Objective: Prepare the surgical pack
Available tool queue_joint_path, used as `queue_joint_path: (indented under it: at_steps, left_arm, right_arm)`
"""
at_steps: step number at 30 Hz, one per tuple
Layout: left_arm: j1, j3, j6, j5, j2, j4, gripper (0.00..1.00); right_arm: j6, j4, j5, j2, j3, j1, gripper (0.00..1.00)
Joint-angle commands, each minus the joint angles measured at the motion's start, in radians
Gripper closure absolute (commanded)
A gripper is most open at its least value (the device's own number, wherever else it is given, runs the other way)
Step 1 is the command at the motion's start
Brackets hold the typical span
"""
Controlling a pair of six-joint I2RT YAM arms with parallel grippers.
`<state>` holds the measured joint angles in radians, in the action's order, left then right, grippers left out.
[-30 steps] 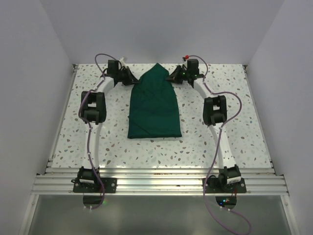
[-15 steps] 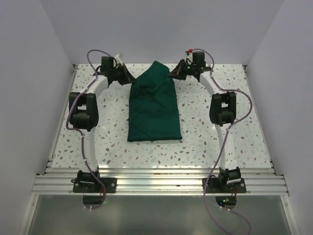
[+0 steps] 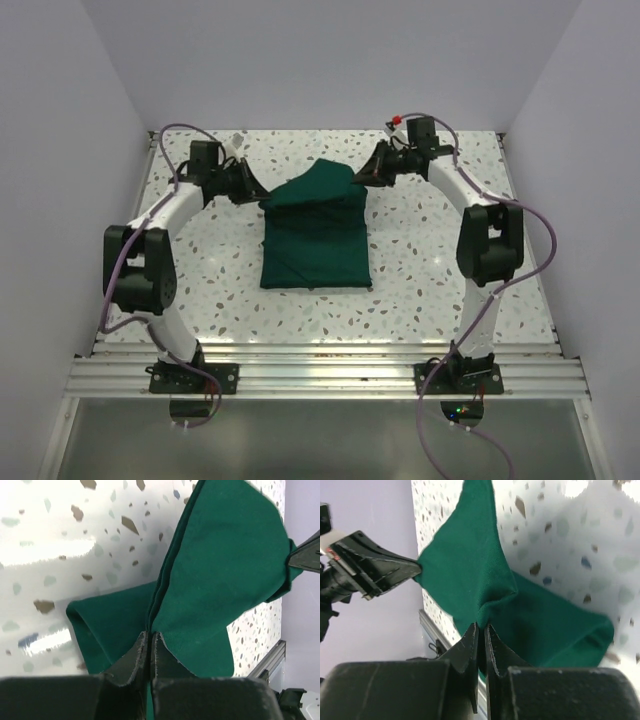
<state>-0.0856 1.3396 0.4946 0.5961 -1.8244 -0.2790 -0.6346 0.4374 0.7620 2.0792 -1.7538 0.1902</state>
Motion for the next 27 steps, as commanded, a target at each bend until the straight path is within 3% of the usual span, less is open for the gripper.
queue_joint_path:
  at_steps: [1,8,27]
  left_arm:
    - [-0.002,-0.089,-0.025,0.002,0.154,-0.012,1.00]
    - [-0.026,-0.241,-0.028,-0.013,0.283,-0.052,1.00]
    - [-0.062,-0.516,-0.022,-0.036,0.416,-0.057,1.00]
  right_arm:
    - [0.061,0.056,0.028,-0.131,0.085,0.000,0.97]
    - [0.078,0.067,0.033,-0.272,0.318,0.043,0.97]
    - [0.144,0.107,-0.023,-0.412,0.605,0.066,0.96]
